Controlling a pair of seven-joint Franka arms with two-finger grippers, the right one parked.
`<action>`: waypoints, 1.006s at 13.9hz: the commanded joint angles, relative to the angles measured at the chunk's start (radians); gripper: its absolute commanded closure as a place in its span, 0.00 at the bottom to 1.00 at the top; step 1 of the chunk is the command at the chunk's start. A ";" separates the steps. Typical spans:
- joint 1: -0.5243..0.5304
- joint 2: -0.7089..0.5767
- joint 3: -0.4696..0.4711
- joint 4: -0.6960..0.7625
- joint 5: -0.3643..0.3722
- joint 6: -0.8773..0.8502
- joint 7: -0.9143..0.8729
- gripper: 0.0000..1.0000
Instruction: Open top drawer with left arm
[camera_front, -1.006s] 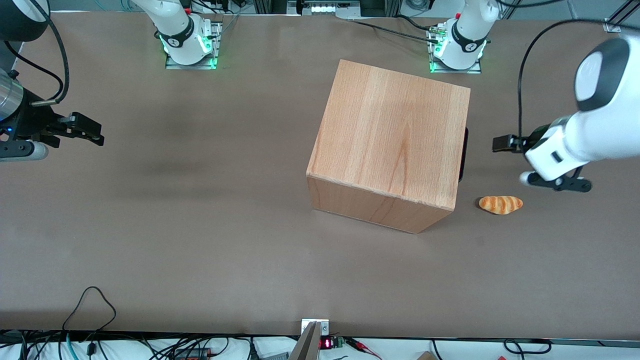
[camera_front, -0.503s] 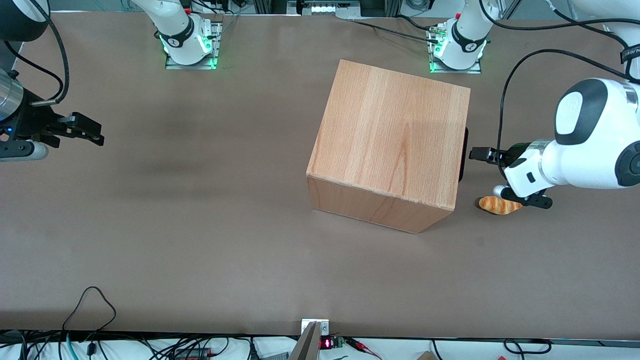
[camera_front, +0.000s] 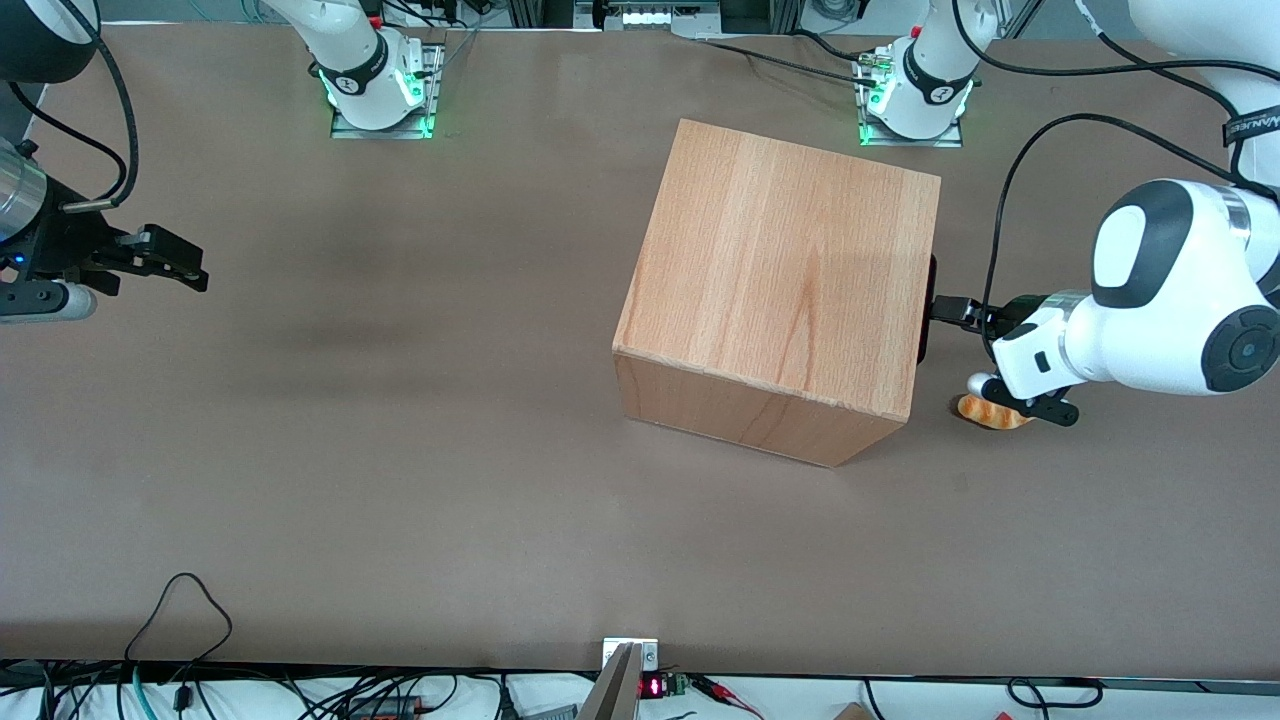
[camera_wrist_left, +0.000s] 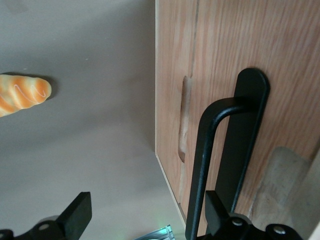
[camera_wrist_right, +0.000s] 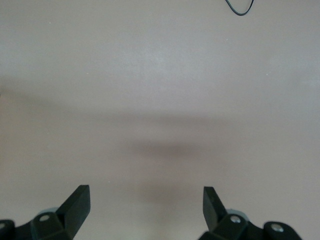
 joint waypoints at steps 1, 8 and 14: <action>-0.001 0.022 0.004 0.030 -0.047 -0.020 0.049 0.00; -0.001 0.045 0.006 0.028 -0.059 -0.014 0.083 0.00; -0.004 0.080 0.006 0.031 -0.056 0.004 0.081 0.00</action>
